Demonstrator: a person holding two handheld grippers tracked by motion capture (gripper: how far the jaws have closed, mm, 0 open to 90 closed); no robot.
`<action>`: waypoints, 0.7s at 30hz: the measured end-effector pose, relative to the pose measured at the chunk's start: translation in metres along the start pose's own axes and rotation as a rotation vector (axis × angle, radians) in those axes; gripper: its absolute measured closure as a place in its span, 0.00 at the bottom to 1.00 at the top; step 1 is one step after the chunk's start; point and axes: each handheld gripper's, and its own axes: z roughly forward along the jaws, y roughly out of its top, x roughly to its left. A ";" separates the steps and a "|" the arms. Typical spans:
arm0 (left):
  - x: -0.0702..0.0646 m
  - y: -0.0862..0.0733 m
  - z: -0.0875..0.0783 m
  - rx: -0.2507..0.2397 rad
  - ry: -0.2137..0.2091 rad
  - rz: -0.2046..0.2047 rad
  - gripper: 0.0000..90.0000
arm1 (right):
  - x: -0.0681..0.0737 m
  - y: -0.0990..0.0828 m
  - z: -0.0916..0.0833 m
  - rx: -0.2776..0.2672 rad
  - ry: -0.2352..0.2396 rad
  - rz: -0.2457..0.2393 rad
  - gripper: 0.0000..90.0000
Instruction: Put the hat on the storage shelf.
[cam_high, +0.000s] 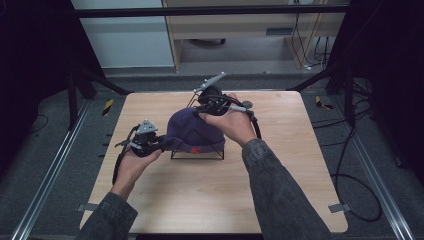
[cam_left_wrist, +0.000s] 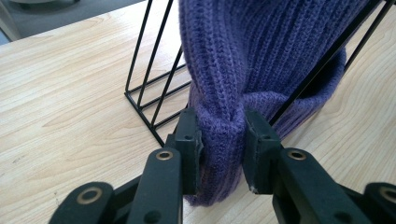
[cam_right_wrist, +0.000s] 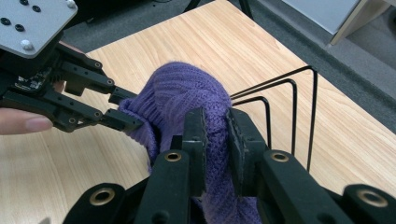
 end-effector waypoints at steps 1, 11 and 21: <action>-0.001 -0.001 0.001 -0.006 0.001 -0.008 0.78 | 0.001 0.000 0.001 0.000 0.001 -0.001 0.87; 0.003 -0.010 0.004 0.004 0.002 -0.017 0.78 | 0.003 -0.001 0.007 0.005 0.001 0.001 0.80; 0.005 -0.018 0.008 0.029 0.011 -0.014 0.76 | 0.006 0.003 -0.008 -0.035 -0.001 0.003 0.72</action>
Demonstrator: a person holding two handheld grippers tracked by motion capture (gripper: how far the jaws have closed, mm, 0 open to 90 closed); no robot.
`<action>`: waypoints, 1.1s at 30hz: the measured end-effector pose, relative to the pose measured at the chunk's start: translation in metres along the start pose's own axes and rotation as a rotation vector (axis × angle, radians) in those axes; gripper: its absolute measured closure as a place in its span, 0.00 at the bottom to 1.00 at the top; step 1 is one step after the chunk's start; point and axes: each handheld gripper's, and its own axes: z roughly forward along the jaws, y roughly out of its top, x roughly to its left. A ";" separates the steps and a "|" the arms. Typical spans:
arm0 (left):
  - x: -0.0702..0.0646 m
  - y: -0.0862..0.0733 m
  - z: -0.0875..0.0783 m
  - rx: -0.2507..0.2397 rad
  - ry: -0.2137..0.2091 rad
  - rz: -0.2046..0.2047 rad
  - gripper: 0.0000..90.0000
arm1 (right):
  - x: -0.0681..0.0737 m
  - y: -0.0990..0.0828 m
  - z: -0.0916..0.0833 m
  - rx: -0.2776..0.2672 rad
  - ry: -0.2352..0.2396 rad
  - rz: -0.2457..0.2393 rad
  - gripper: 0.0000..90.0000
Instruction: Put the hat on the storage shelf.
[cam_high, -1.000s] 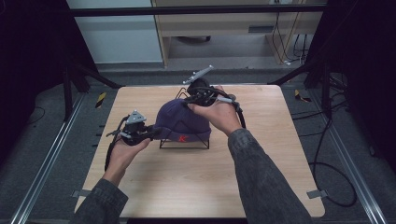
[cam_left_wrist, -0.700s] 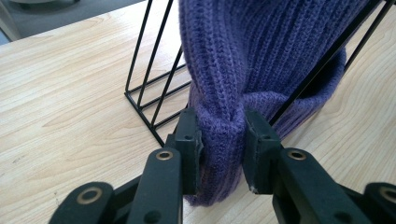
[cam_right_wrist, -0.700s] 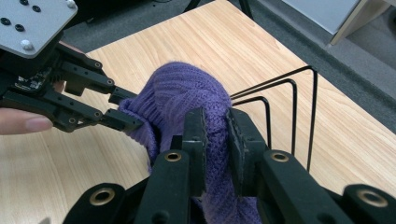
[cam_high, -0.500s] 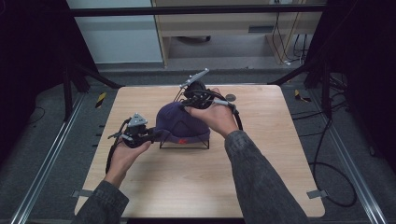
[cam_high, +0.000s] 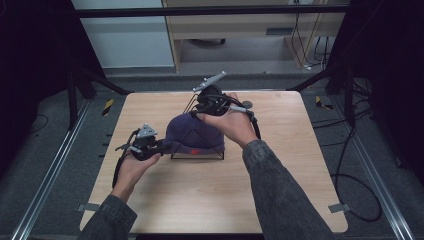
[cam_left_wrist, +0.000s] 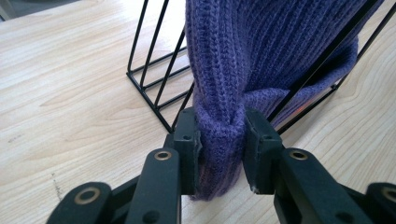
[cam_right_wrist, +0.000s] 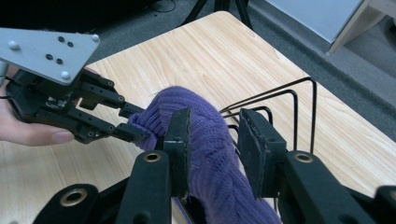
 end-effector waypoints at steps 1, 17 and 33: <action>0.000 -0.001 0.000 0.001 0.001 -0.002 0.76 | 0.000 0.000 -0.001 -0.004 -0.003 -0.003 0.72; 0.005 -0.010 0.007 0.028 0.009 -0.015 0.74 | -0.011 -0.009 -0.015 -0.011 -0.036 0.023 0.70; 0.006 -0.016 0.010 0.042 0.012 -0.022 0.72 | -0.020 -0.021 -0.021 0.000 -0.059 0.046 0.65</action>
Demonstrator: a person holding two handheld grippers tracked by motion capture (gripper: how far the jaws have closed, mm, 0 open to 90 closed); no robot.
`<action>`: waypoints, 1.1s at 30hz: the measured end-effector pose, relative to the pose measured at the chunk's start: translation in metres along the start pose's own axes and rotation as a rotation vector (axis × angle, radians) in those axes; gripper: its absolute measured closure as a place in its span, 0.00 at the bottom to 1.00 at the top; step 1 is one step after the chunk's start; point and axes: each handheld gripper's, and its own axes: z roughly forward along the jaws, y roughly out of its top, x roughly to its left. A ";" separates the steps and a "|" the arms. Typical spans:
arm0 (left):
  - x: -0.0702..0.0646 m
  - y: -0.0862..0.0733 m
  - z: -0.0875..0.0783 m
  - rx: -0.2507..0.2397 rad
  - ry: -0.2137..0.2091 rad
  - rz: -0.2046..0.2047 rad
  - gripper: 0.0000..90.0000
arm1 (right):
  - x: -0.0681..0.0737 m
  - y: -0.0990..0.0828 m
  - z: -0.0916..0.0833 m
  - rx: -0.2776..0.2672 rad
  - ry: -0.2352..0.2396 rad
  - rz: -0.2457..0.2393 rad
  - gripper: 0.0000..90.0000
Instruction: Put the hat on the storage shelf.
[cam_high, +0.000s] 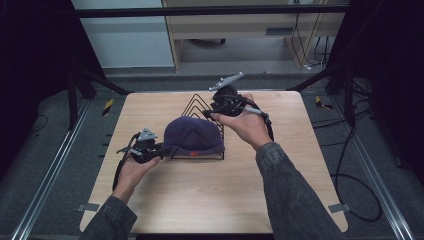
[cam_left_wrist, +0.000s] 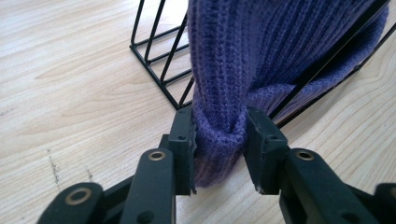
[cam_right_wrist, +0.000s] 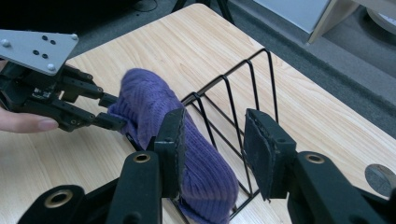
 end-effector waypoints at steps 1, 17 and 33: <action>0.000 -0.001 0.000 -0.001 0.001 -0.002 0.72 | -0.001 -0.001 -0.001 0.000 -0.005 0.000 0.65; 0.003 -0.008 -0.011 -0.034 0.036 -0.040 0.64 | -0.010 -0.011 -0.005 0.009 -0.028 0.024 0.61; 0.016 -0.018 -0.030 -0.045 0.130 -0.084 0.33 | -0.012 -0.014 -0.010 0.002 -0.076 0.041 0.44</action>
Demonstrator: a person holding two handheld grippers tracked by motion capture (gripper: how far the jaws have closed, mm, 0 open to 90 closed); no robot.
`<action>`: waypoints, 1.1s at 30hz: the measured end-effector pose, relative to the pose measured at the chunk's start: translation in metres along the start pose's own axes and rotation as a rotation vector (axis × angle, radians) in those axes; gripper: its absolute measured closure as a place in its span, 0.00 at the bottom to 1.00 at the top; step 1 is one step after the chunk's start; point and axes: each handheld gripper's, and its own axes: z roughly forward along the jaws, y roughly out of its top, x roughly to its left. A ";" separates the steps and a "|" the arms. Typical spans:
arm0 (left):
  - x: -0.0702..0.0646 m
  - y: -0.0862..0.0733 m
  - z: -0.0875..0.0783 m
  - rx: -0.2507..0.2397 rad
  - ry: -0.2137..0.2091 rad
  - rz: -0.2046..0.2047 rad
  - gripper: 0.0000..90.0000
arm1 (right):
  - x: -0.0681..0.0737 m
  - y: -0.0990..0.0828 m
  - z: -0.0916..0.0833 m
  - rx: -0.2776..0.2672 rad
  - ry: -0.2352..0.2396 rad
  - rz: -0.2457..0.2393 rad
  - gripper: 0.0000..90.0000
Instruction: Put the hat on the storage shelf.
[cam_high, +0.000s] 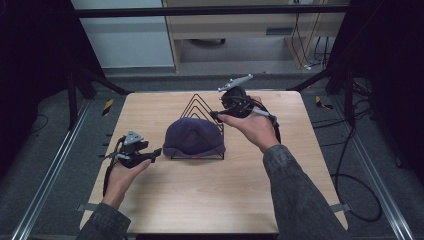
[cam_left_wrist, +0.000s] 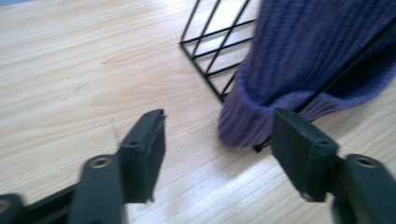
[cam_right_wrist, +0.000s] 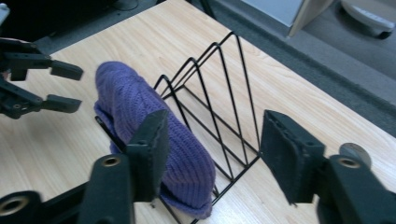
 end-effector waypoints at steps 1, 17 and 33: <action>0.002 -0.002 0.000 0.001 0.004 -0.012 0.30 | -0.001 0.000 -0.001 -0.003 -0.005 -0.001 0.42; 0.016 -0.018 0.008 0.088 0.047 -0.067 0.10 | 0.000 0.001 -0.020 -0.049 -0.038 0.010 0.23; 0.025 -0.030 0.014 0.163 0.079 -0.091 0.06 | 0.001 -0.011 -0.053 -0.096 -0.060 0.024 0.13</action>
